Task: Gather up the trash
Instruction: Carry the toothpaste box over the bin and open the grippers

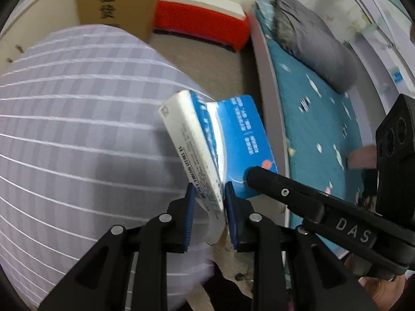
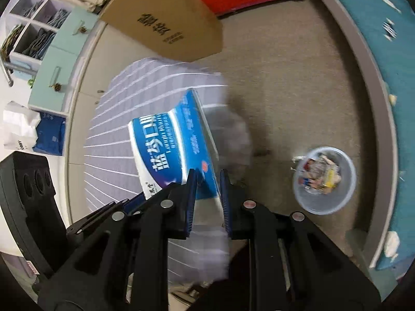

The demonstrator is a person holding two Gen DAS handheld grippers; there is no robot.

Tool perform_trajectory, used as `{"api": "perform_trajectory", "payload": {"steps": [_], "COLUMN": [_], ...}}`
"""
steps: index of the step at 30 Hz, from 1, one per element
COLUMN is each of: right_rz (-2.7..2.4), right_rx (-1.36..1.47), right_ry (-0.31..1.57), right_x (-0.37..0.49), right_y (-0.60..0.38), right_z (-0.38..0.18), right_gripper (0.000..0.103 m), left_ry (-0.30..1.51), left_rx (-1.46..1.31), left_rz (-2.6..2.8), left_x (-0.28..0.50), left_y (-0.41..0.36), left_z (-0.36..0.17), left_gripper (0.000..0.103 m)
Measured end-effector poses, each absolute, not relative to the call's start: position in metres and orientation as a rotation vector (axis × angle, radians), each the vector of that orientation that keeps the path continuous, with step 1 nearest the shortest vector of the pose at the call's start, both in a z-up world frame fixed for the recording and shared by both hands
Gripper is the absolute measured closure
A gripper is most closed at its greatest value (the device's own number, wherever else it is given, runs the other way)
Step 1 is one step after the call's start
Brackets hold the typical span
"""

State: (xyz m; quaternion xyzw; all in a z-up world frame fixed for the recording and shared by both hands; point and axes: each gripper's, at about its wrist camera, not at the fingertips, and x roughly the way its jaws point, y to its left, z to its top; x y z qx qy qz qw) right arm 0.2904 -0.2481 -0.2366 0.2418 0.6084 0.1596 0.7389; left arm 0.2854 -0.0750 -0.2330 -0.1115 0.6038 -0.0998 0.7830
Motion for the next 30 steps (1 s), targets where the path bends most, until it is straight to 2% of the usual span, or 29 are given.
{"api": "perform_trajectory", "payload": {"steps": [9,18,19,20,21,22,23,30], "right_rz": [0.254,0.206,0.198,0.187,0.159,0.122,0.095,0.076], "right_rx": [0.577,0.603,0.604,0.602,0.594,0.589,0.599,0.543], "right_ry": [1.385,1.405,1.405,1.413,1.424,1.437,1.453,1.457], "right_x": [0.244,0.224,0.223,0.223,0.223,0.222,0.221,0.209], "right_y": [-0.358,-0.398,-0.401,-0.405,-0.408,-0.413,-0.422,-0.438], "right_z": [-0.267,-0.279,-0.28,-0.283,-0.287,-0.292,-0.301,-0.297], "right_gripper": [0.084,0.081,0.081,0.077,0.067,0.047,0.043,0.043], "left_ry": [1.407,1.481,1.488,1.497,1.518,1.533,1.537,1.549], "left_rx": [-0.187,-0.158,-0.156,-0.15,-0.127,-0.106,-0.106,-0.152], "left_rz": [-0.301,-0.336,-0.338,-0.335,-0.311,-0.272,-0.246,-0.131], "left_x": [0.261,0.256,0.256,0.255,0.256,0.257,0.257,0.254], "left_y": [-0.189,-0.23,-0.234,-0.236,-0.237,-0.236,-0.234,-0.21], "left_z": [-0.268,-0.289,-0.292,-0.294,-0.301,-0.306,-0.309,-0.313], "left_gripper": [0.081,0.078,0.074,0.066,0.043,0.032,0.027,0.027]}}
